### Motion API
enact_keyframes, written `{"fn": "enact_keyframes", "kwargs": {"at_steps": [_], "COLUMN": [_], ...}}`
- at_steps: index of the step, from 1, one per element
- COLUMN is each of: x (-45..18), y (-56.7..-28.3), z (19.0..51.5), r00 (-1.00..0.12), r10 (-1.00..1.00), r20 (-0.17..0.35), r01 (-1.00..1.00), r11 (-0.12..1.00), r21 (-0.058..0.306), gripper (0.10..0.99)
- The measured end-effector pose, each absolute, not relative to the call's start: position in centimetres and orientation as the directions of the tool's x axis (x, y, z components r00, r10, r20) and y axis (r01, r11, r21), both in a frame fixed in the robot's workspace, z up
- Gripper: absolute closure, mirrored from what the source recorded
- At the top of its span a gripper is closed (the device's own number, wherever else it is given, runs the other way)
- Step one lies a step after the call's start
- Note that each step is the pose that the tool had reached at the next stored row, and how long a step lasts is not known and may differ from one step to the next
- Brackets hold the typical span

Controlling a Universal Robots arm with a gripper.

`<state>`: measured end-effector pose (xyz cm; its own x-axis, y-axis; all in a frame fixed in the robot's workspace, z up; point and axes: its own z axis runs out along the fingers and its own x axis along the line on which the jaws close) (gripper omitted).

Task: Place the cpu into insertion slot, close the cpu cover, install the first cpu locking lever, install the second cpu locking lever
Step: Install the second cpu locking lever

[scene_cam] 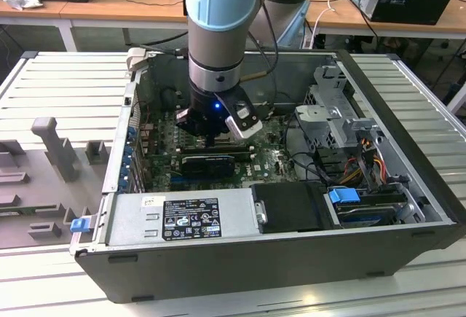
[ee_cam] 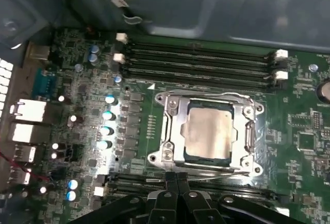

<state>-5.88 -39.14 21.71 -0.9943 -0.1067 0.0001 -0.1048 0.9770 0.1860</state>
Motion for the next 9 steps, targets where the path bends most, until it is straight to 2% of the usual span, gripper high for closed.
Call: {"fn": "enact_keyframes", "kwargs": {"at_steps": [1, 9], "x": [-6.6, -7.2], "y": [-39.2, -39.6], "z": [21.5, 20.4], "r00": [-0.994, -0.994], "r10": [-0.113, -0.113], "r20": [-0.002, -0.007], "r01": [-0.111, -0.111], "r11": [0.973, 0.962], "r21": [0.204, 0.25], "gripper": [0.98, 0.98]}}
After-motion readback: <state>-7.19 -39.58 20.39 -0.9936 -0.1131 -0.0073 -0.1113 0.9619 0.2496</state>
